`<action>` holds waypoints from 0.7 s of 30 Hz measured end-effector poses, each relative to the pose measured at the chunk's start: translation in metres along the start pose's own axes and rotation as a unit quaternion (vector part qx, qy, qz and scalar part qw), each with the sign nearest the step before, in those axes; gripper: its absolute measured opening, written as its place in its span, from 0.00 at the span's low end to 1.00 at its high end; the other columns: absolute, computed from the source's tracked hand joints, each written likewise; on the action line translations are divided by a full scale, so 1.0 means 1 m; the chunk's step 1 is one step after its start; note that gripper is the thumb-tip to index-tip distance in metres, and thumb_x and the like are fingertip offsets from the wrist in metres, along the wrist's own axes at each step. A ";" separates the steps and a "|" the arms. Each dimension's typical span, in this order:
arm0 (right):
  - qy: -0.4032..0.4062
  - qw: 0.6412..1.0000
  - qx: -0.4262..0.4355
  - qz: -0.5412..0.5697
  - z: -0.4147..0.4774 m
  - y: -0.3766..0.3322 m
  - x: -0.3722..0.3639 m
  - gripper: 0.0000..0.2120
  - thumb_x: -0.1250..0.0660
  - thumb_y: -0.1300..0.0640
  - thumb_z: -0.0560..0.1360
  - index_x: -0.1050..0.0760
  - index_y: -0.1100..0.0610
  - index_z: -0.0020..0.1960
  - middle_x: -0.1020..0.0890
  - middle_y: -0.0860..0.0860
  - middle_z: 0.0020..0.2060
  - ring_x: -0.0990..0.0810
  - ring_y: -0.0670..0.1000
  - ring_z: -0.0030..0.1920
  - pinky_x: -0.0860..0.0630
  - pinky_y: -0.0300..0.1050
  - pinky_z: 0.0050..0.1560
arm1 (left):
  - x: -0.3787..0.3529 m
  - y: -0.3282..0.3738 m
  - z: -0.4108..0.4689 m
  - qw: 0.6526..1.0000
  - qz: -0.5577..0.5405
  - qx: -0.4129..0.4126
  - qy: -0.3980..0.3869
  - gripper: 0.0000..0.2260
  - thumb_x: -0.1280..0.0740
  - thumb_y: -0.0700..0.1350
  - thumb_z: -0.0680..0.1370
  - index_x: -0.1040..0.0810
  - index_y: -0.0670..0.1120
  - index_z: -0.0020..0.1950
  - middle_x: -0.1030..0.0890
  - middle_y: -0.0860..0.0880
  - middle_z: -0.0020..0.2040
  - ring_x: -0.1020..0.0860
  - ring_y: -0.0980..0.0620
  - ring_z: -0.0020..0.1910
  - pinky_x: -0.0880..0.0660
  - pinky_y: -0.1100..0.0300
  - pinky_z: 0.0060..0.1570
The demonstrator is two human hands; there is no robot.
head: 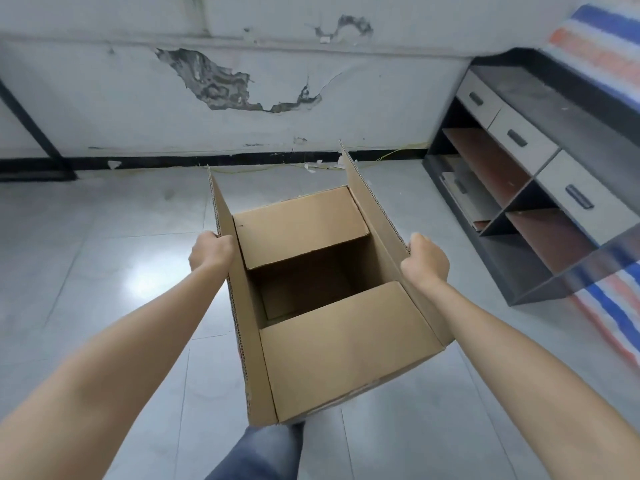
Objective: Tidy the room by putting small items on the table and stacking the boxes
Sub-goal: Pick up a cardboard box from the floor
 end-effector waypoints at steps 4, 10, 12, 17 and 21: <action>0.019 0.999 -0.004 -0.043 0.077 0.012 0.017 0.17 0.43 0.70 0.71 0.47 0.55 0.33 0.34 0.52 0.38 0.34 0.57 0.40 0.46 0.43 0.29 | -0.055 0.049 0.042 1.000 -0.001 -0.002 -0.025 0.07 0.40 0.42 0.75 0.27 0.41 0.48 0.24 0.41 0.44 0.28 0.41 0.44 0.34 0.56 0.40; 0.031 0.997 -0.039 -0.061 0.180 0.043 0.044 0.13 0.43 0.70 0.72 0.42 0.57 0.35 0.32 0.52 0.36 0.32 0.57 0.39 0.44 0.43 0.28 | -0.140 0.140 0.097 0.997 -0.002 0.005 -0.080 0.05 0.42 0.40 0.75 0.28 0.40 0.46 0.24 0.40 0.44 0.27 0.40 0.44 0.30 0.56 0.41; 0.042 0.995 -0.062 -0.062 0.202 0.060 0.056 0.12 0.42 0.70 0.73 0.40 0.57 0.37 0.30 0.54 0.39 0.32 0.56 0.38 0.45 0.42 0.28 | -0.164 0.175 0.104 0.996 0.013 -0.003 -0.089 0.05 0.42 0.40 0.75 0.28 0.41 0.46 0.24 0.41 0.45 0.27 0.40 0.45 0.32 0.56 0.41; 0.058 0.992 -0.109 -0.038 0.262 0.113 0.076 0.07 0.41 0.68 0.75 0.36 0.58 0.45 0.29 0.53 0.42 0.32 0.54 0.40 0.42 0.42 0.30 | -0.225 0.263 0.125 0.994 0.026 -0.052 -0.095 0.11 0.42 0.44 0.77 0.26 0.39 0.53 0.22 0.40 0.50 0.26 0.40 0.47 0.33 0.56 0.43; 0.065 0.990 -0.118 -0.031 0.323 0.159 0.089 0.08 0.40 0.68 0.75 0.36 0.58 0.45 0.29 0.53 0.42 0.32 0.54 0.39 0.44 0.40 0.28 | -0.280 0.332 0.133 0.992 0.032 -0.082 -0.090 0.13 0.43 0.46 0.79 0.26 0.40 0.57 0.22 0.41 0.51 0.24 0.39 0.52 0.32 0.55 0.44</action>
Point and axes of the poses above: each hand's wrist, its own z-axis towards the middle knuckle, its own x-axis out of the back of the hand, y = z × x, the point moved 8 cm from there along z, towards the middle knuckle
